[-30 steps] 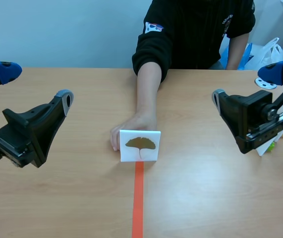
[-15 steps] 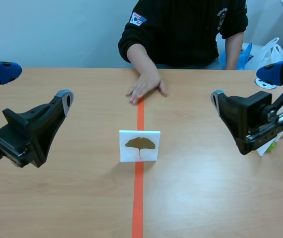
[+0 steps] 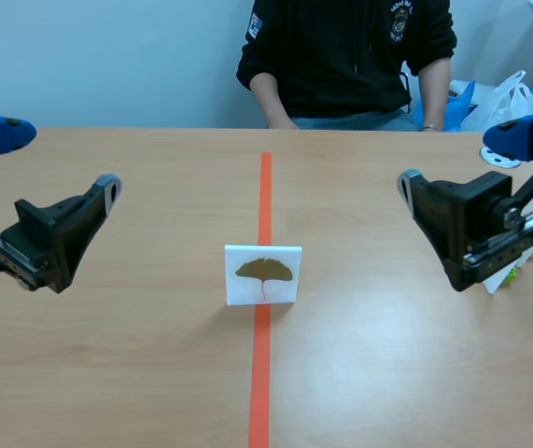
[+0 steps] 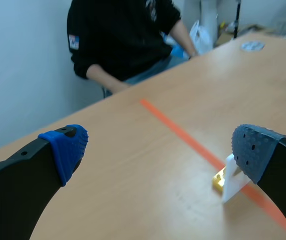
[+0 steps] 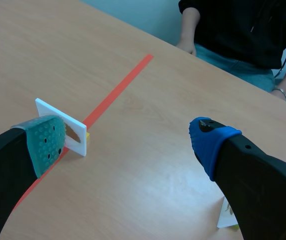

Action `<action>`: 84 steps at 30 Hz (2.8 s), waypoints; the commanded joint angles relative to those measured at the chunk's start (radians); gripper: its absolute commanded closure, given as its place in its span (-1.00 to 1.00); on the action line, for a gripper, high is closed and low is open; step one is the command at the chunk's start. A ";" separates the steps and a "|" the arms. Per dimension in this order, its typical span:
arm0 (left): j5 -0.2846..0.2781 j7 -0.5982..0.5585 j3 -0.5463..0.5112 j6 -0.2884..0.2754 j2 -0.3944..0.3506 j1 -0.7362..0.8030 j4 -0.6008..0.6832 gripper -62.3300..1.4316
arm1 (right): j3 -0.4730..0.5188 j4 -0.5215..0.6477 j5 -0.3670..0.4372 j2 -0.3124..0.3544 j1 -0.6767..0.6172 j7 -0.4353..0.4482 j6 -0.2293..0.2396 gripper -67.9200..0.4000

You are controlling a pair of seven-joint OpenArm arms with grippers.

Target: Sort the leaf by its shape. The table is split by an orange tape line. A compound leaf with several leaflets goes to the left side, a simple leaf with one blade goes to the right side. Return to the home posture when a red brick is placed on the table.

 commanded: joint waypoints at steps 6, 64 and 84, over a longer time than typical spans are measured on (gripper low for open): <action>-0.007 -0.022 0.114 -0.110 -0.086 -0.170 -0.219 -0.98 | -0.002 0.002 0.007 0.013 0.010 0.017 0.000 -0.49; 0.035 -0.042 0.855 -0.156 0.277 -0.811 -0.915 -0.62 | -0.002 0.002 0.006 0.013 0.010 0.022 0.000 -0.49; 0.035 -0.048 0.855 -0.128 0.278 -0.811 -0.915 0.70 | -0.002 0.002 0.006 0.013 0.010 0.022 0.000 -0.49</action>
